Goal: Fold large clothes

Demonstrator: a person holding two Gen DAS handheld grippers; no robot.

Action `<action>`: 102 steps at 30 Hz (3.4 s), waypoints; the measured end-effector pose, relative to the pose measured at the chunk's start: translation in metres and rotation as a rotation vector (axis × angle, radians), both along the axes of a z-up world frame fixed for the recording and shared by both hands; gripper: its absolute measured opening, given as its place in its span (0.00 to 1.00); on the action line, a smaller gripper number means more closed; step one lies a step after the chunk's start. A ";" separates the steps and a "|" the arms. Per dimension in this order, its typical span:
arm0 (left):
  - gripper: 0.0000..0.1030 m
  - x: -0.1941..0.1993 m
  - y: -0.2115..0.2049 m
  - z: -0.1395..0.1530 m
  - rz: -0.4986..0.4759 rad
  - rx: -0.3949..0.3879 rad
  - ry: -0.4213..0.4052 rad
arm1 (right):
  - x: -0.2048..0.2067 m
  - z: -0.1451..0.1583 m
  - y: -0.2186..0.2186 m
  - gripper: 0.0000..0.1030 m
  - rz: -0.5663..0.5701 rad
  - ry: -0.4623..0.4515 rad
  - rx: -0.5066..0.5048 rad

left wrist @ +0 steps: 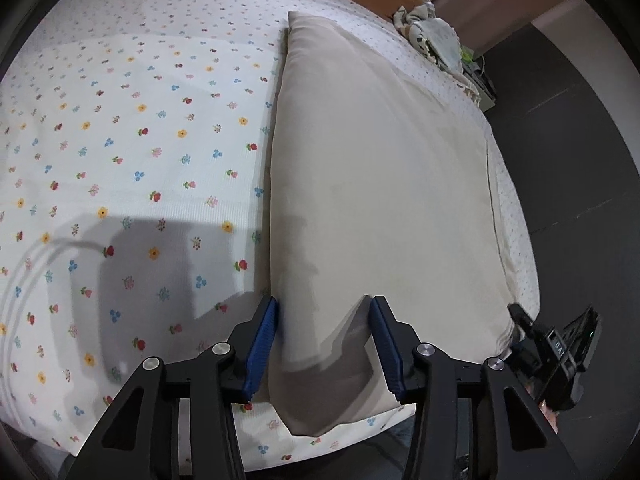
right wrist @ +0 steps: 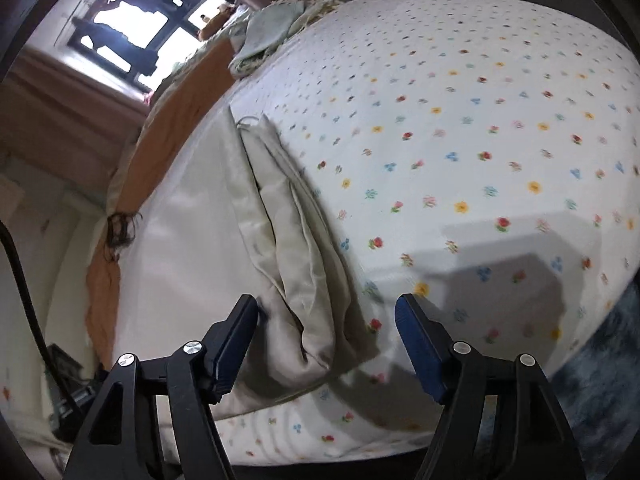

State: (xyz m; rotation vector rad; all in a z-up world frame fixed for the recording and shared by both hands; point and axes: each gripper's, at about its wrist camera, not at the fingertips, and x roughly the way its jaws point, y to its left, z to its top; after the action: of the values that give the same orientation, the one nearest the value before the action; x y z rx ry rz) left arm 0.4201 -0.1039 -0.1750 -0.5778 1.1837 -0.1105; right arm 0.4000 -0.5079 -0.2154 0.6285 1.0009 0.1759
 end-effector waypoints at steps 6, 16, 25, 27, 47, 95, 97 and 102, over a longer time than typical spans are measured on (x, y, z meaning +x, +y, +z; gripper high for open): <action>0.45 -0.001 -0.003 -0.001 -0.014 0.025 0.014 | 0.012 -0.006 0.014 0.42 0.074 0.018 -0.004; 0.18 -0.009 0.000 0.010 -0.060 0.054 -0.014 | -0.013 0.007 0.011 0.16 0.074 -0.040 0.064; 0.19 -0.030 0.008 0.017 -0.118 0.049 0.021 | -0.061 0.008 0.006 0.15 0.119 -0.012 0.122; 0.26 -0.028 0.011 0.015 -0.112 0.045 0.045 | -0.063 0.007 0.005 0.19 0.153 0.020 0.118; 0.43 0.054 0.039 0.000 -0.015 -0.052 0.051 | 0.069 -0.002 -0.012 0.68 0.248 0.107 0.116; 0.14 0.101 -0.033 0.140 -0.102 0.057 -0.291 | 0.083 0.151 0.013 0.14 0.237 -0.142 0.060; 0.14 0.092 -0.046 0.155 -0.139 0.051 -0.328 | 0.070 0.170 0.004 0.14 0.226 -0.180 0.040; 0.14 0.075 -0.076 0.181 -0.188 -0.031 -0.382 | 0.044 0.214 -0.021 0.15 0.196 -0.255 -0.022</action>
State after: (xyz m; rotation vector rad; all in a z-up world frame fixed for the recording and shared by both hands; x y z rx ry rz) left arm 0.4948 -0.1802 0.0057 -0.4472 0.8625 -0.3834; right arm 0.4436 -0.5293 -0.0014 0.4739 0.8146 0.4072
